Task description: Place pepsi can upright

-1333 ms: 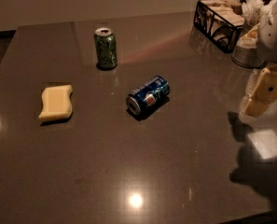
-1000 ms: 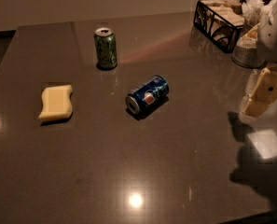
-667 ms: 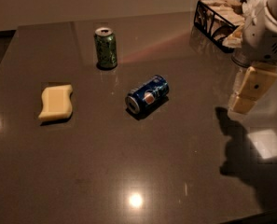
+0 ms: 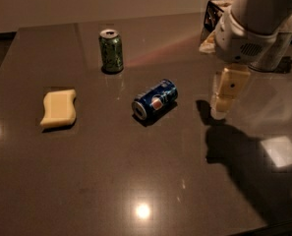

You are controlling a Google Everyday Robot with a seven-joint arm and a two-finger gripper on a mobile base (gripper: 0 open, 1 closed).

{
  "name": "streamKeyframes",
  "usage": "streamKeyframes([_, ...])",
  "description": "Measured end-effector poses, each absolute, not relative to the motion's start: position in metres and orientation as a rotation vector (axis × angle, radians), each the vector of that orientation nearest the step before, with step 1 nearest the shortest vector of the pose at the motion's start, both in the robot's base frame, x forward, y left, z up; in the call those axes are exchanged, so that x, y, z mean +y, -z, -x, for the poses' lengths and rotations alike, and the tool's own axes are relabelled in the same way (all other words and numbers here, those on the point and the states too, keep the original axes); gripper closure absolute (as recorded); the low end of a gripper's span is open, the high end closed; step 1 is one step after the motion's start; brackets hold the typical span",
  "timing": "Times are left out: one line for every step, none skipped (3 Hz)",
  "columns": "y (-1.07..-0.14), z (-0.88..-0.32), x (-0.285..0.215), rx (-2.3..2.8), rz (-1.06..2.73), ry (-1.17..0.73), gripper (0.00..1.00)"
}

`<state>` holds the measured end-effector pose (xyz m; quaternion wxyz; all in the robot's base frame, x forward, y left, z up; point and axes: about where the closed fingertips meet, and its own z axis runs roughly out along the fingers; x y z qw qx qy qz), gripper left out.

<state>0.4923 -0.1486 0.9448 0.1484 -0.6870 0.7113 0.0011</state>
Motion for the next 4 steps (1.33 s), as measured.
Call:
streamKeyframes([-0.936, -0.507, -0.126, 1.967, 2.049, -0.008, 0.0])
streamKeyframes([-0.923, -0.524, -0.106, 1.894, 2.169, 0.003, 0.0])
streamKeyframes([-0.908, -0.533, -0.091, 1.83, 2.278, 0.008, 0.0])
streamKeyframes([-0.889, -0.537, -0.081, 1.764, 2.373, 0.001, 0.0])
